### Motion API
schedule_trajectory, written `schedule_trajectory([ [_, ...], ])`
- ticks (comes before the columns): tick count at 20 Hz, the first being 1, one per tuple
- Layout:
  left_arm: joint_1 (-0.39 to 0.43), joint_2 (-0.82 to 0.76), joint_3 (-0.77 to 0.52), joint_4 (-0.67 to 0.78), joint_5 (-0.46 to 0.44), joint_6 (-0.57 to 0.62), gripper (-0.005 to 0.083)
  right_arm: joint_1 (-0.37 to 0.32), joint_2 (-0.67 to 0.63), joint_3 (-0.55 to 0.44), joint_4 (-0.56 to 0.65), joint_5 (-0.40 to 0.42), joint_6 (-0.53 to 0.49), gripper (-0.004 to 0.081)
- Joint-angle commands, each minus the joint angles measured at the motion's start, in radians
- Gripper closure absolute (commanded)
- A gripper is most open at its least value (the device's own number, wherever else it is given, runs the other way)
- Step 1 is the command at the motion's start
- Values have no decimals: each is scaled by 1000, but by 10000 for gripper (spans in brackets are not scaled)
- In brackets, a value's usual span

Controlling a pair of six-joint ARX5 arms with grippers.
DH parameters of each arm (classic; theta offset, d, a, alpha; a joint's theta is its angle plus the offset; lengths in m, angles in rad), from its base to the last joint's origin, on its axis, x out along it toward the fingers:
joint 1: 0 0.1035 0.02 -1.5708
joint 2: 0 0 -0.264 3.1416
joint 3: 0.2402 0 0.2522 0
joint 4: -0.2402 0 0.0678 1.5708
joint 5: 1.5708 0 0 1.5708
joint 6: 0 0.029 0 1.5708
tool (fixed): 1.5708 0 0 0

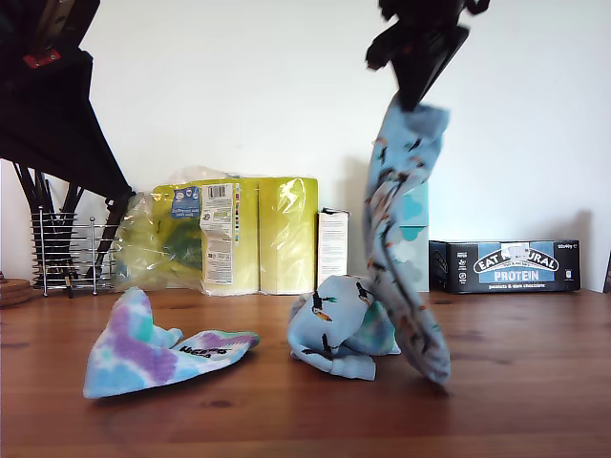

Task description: Pair up the socks based on colour and pattern, by placing each sock on top of its pair

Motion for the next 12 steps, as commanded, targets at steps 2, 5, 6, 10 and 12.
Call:
schedule_trajectory([
  [2,-2,-2,-17,17,2,7,797,-43,-8,6,-18,47,-12,783],
  [5,-2,-2,-17,33,2,8,797,-92,-8,6,57,107,-1,783],
  [6,-2,-2,-17,39,2,7,797,-105,-8,6,118,140,-3,783],
  [10,-2,-2,-17,36,1,7,797,-121,-8,8,155,140,37,783],
  [12,-2,-2,-17,33,1,7,797,-120,-8,7,20,45,191,783],
])
